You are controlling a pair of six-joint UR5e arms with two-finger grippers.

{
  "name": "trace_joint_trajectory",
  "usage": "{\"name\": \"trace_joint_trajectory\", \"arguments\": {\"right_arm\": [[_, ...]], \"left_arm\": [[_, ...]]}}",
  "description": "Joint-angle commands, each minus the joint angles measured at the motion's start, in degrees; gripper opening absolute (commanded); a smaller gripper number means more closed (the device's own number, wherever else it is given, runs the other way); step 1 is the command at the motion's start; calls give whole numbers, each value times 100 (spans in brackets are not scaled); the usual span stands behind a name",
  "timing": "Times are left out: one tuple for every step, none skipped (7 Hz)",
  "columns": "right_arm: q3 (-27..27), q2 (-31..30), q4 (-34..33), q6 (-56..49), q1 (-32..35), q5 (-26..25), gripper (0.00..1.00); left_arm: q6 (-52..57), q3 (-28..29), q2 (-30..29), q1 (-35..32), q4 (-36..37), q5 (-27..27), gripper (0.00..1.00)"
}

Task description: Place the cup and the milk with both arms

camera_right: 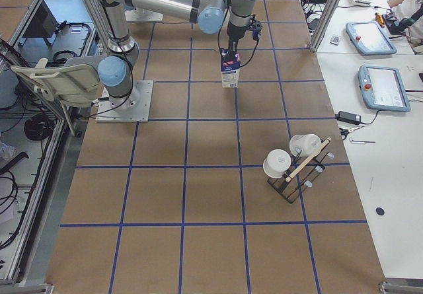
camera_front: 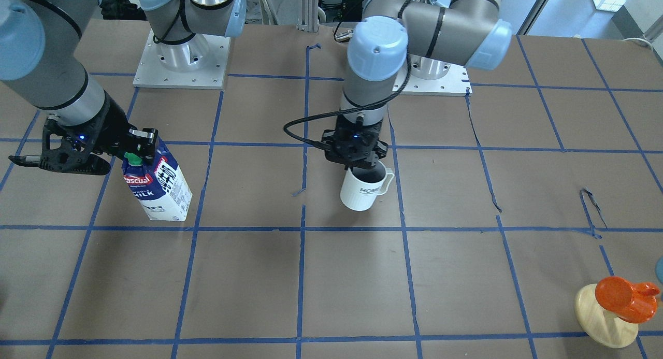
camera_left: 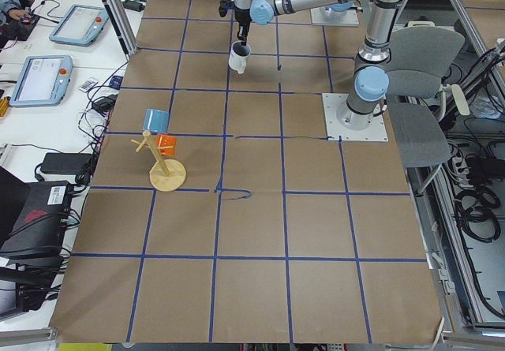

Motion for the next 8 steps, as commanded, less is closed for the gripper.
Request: {"name": "trace_joint_trajectory", "arguments": {"right_arm": [[-34,38,83,377,170,178,6],[-26,46,110,414,249,187,6],[-17,81,128,423,276,205,6],[-25,125,128,684,433,257,6],[-34,186,119,869,582,275,6],[-26,196,189,871,601,336,5],[-17,187,259,871,610,337,5],[1,196,260,889,732,328,5]], "left_arm": [[-755,173,-499,-721,4,-95,0],[-767,191,-614,-784,-4,-104,0],[-793,200,-720,-793,-5,-400,0],[-837,217,-738,-872,-13,-507,0],[-846,252,-739,-934,-13,-508,0],[-846,252,-721,-934,-5,-456,99],[-820,252,-538,-917,-22,-456,100],[-820,279,-502,-882,-22,-447,100]]}}
